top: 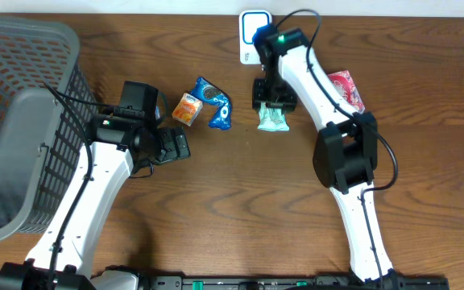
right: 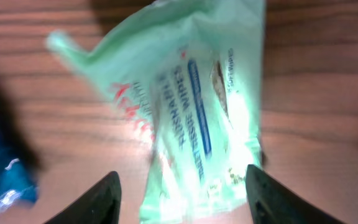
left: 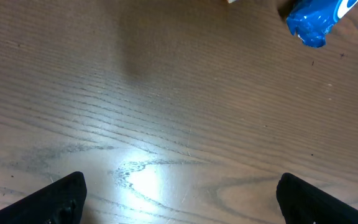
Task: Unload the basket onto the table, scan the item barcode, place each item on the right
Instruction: 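Reach the right gripper to the purple Carefree pack and grasp it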
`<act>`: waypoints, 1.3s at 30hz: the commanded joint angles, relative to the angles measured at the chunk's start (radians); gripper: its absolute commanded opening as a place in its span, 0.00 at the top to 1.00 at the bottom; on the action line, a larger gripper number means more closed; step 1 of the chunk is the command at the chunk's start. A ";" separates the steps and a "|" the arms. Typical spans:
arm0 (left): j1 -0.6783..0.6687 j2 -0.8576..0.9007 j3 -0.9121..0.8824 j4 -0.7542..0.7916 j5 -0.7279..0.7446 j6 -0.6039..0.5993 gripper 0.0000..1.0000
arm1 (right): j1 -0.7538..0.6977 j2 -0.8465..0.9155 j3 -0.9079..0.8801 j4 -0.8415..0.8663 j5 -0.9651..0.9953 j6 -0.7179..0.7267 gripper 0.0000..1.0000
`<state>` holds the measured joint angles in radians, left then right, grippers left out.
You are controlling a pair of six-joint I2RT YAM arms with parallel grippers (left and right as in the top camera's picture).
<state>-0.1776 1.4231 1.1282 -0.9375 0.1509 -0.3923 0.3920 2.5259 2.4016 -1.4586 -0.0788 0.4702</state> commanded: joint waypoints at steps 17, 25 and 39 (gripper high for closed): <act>0.002 0.002 -0.007 -0.004 -0.006 0.005 0.02 | -0.547 -0.001 0.196 -0.231 -0.272 -0.407 0.08; 0.002 0.002 -0.007 -0.004 -0.006 0.005 0.02 | -0.581 -0.001 0.093 -0.194 -0.263 -0.423 0.13; 0.002 0.002 -0.007 -0.004 -0.006 0.005 0.02 | -0.541 -0.002 -0.291 0.037 -0.385 -0.412 0.88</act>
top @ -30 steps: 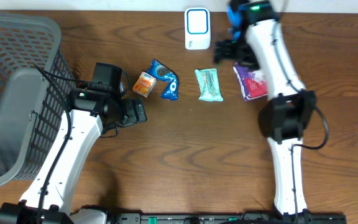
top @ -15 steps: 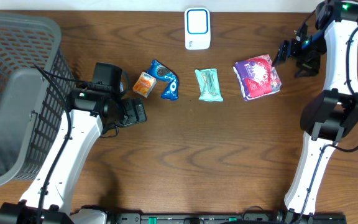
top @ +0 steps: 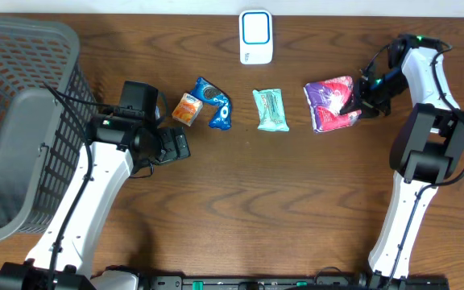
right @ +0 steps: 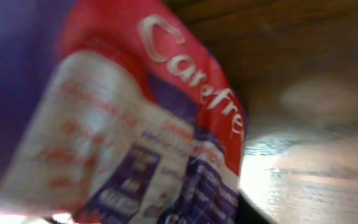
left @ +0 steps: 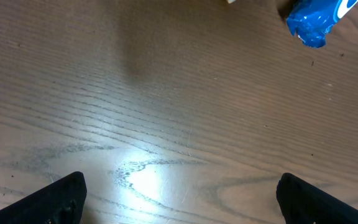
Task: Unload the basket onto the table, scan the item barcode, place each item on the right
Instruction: 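Reach the right gripper to the purple Carefree pack and grasp it, then lift the purple pack to the scanner with the right gripper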
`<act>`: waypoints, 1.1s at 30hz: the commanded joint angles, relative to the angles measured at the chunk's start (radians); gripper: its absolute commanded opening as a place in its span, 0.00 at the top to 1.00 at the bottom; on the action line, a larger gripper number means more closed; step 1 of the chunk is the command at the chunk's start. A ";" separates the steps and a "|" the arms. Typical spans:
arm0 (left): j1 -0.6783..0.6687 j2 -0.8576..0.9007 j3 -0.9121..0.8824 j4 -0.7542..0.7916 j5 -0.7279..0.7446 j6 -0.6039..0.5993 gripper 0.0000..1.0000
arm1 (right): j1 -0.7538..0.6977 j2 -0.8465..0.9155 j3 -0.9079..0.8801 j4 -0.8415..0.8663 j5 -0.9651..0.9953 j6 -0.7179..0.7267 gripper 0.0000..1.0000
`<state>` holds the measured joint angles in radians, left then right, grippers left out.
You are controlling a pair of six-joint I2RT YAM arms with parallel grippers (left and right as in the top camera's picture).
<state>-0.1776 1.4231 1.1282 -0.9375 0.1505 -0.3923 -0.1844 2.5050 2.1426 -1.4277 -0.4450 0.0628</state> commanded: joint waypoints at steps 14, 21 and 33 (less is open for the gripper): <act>0.002 0.002 -0.007 -0.004 -0.006 0.005 0.02 | 0.238 0.012 0.404 -0.042 -0.118 0.201 0.99; 0.002 0.002 -0.007 -0.004 -0.006 0.005 0.02 | 0.354 0.014 0.459 0.225 -0.117 0.482 0.99; 0.002 0.002 -0.007 -0.004 -0.006 0.005 0.02 | 0.451 0.015 0.459 0.498 0.106 0.684 0.99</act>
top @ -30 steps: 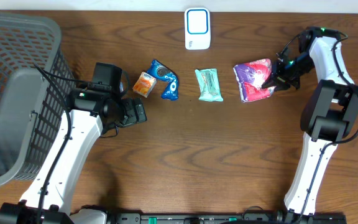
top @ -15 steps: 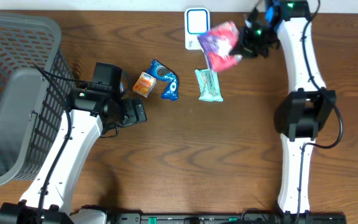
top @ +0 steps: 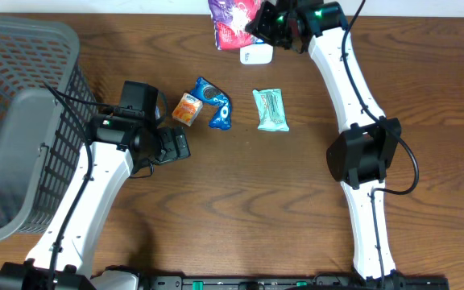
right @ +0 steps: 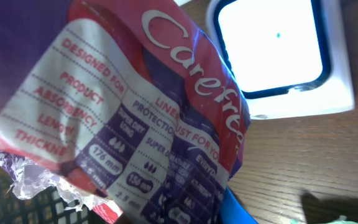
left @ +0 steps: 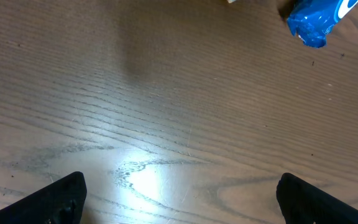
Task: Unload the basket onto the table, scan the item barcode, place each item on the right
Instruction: 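Lift the purple pack to the scanner with the right gripper, then carry the purple pack to the far right and release it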
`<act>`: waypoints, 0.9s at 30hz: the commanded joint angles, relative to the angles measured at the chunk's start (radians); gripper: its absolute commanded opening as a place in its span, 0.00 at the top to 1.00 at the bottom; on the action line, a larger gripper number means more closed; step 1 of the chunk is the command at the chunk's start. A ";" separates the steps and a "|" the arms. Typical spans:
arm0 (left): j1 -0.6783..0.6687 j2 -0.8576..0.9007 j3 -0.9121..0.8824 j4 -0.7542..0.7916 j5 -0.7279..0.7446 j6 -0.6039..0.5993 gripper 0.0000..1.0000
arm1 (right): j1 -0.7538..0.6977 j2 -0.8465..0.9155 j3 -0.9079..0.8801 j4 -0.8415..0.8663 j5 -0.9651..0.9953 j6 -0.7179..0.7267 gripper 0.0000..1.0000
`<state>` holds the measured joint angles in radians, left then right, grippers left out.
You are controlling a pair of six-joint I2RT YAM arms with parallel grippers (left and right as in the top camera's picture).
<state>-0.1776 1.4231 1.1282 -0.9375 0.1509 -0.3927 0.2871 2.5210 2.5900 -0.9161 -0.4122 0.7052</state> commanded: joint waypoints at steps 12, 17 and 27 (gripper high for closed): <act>0.002 0.002 -0.007 -0.004 -0.006 0.006 0.02 | -0.294 -0.055 0.014 -0.328 0.175 -0.172 0.99; 0.002 0.002 -0.007 -0.004 -0.006 0.006 0.02 | -0.499 -0.058 0.014 -0.525 0.257 -0.287 0.99; 0.002 0.002 -0.007 -0.004 -0.006 0.006 0.02 | -0.806 -0.056 0.013 -0.723 0.509 -0.426 0.01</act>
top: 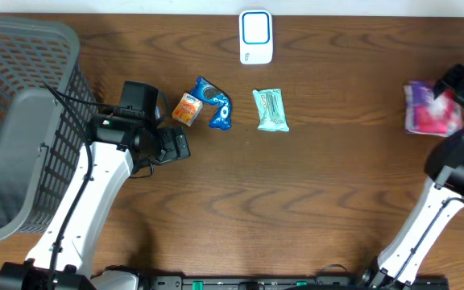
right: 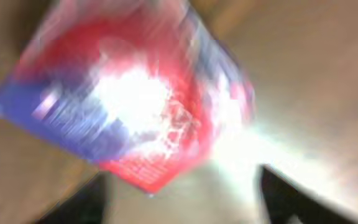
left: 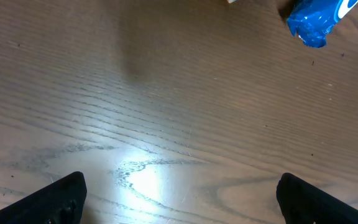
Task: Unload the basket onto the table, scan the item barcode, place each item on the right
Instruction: 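Carry the purple pack to the far right and release it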
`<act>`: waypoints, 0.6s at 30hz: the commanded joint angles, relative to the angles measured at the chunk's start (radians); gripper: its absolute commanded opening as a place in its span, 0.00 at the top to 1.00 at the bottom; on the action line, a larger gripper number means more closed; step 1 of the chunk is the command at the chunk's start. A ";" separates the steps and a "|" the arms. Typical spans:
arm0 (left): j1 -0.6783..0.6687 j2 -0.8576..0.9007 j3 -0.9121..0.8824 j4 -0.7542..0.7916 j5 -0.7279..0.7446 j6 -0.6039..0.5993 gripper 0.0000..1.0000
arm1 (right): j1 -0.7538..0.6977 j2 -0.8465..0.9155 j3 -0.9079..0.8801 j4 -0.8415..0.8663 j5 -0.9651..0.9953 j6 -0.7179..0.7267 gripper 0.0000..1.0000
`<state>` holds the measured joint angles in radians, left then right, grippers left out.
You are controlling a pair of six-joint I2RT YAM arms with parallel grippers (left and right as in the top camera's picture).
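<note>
The white barcode scanner stands at the table's back edge in the overhead view. The pink and purple Carefree pack lies on the table at the far right. The blurred right wrist view shows the pack just ahead of my right gripper, which is open with nothing between its fingers. My left gripper is open over bare wood, at the left middle of the table.
A green wipes pack, a blue packet and a small orange packet lie in a row below the scanner. A grey mesh basket fills the left edge. The left wrist view catches the blue packet.
My right gripper held the Carefree pack over the scanner at the back. Now the pack lies on the table at the far right and the gripper is open behind it. The left arm has not moved.
My right gripper stood open over the green wipes pack below the scanner. Then it was at the Carefree pack to the right of the wipes. Then it held that pack over the scanner. Now the pack lies at the far right, let go.
</note>
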<state>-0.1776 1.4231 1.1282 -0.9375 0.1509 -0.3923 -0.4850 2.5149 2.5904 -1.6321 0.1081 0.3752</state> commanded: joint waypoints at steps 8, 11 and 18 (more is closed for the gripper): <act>0.002 0.002 -0.007 -0.004 -0.006 0.005 0.02 | -0.029 -0.048 0.012 -0.007 -0.427 -0.273 0.01; 0.002 0.002 -0.007 -0.004 -0.006 0.005 0.02 | 0.037 -0.048 0.012 -0.023 -0.595 -0.378 0.01; 0.002 0.002 -0.007 -0.004 -0.006 0.006 0.02 | 0.240 -0.047 0.012 -0.021 -0.488 -0.380 0.01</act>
<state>-0.1776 1.4231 1.1282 -0.9375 0.1509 -0.3923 -0.3218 2.5080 2.5904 -1.6577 -0.4072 0.0319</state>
